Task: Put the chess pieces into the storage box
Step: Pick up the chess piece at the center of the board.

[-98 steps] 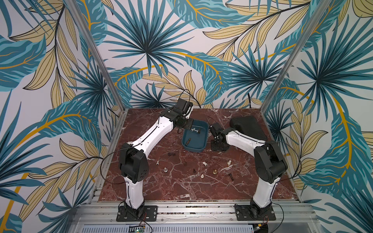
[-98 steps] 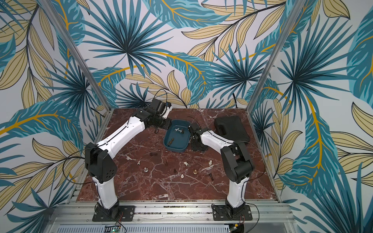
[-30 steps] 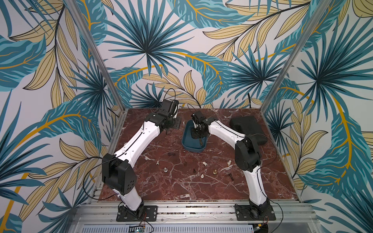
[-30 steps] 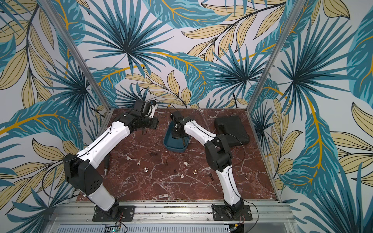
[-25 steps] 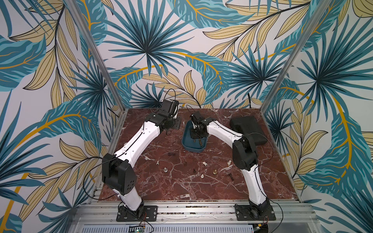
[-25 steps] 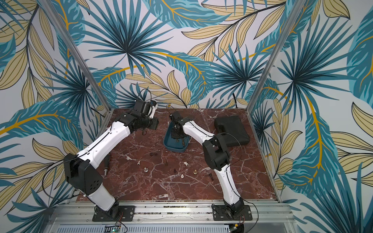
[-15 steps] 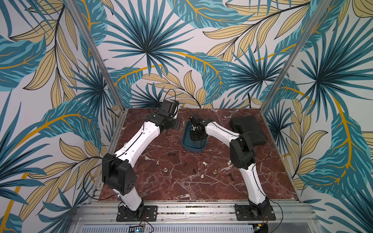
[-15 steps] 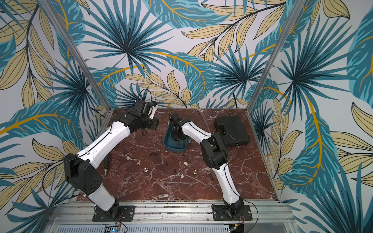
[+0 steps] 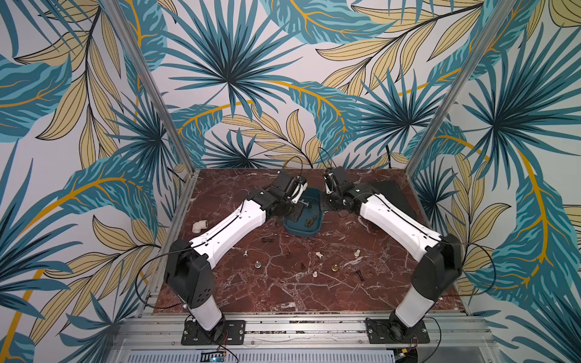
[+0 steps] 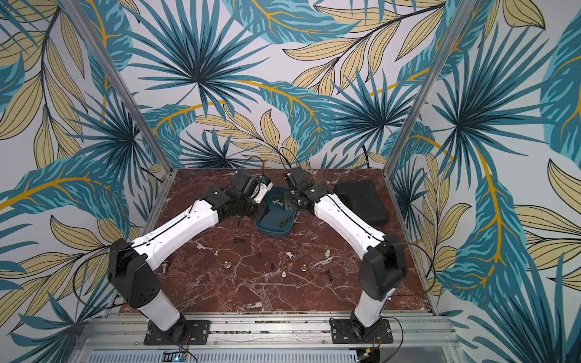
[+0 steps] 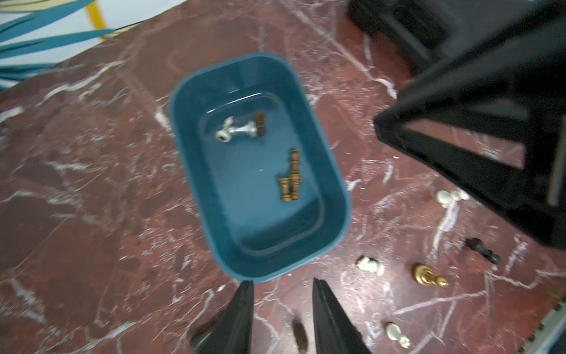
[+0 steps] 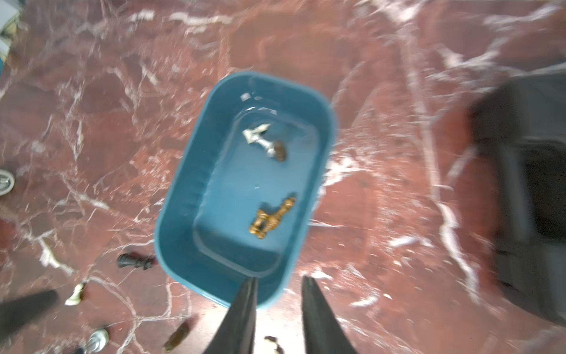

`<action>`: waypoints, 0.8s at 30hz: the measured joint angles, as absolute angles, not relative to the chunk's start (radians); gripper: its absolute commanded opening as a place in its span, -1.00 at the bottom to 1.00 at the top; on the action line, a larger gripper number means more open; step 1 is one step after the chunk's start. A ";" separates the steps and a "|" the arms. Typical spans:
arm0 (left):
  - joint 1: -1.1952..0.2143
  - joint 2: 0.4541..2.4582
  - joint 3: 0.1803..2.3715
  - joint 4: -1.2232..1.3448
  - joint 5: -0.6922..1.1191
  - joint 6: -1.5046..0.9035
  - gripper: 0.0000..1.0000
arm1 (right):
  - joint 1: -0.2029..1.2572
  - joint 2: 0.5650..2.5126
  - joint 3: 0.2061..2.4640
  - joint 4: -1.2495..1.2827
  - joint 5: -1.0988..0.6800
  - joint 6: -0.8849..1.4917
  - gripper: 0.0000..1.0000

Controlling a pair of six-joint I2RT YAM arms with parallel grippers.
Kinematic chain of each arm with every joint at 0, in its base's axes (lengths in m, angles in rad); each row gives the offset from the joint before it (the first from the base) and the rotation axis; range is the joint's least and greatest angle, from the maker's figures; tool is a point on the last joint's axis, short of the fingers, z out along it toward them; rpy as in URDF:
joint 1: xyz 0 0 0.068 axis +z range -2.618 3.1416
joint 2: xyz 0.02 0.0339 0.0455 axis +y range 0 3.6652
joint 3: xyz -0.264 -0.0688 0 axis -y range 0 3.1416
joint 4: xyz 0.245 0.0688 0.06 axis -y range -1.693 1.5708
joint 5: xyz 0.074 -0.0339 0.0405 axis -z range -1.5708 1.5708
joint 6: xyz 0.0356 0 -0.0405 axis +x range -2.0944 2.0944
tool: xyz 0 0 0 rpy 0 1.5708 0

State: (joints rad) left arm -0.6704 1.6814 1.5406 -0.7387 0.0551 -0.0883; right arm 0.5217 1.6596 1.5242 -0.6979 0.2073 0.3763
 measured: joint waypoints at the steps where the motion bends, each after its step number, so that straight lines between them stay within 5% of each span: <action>1: -0.698 1.682 1.541 -0.731 0.070 -0.084 -0.25 | 0.504 1.617 1.480 -0.694 0.224 0.379 -0.28; 11: -0.833 1.836 1.570 -0.564 0.260 -0.105 -0.18 | 0.332 1.283 1.145 -0.695 0.406 0.404 -0.23; 24: -0.926 2.232 1.831 -0.517 0.348 -0.173 -0.19 | 0.241 1.045 1.031 -0.700 0.534 0.411 -0.24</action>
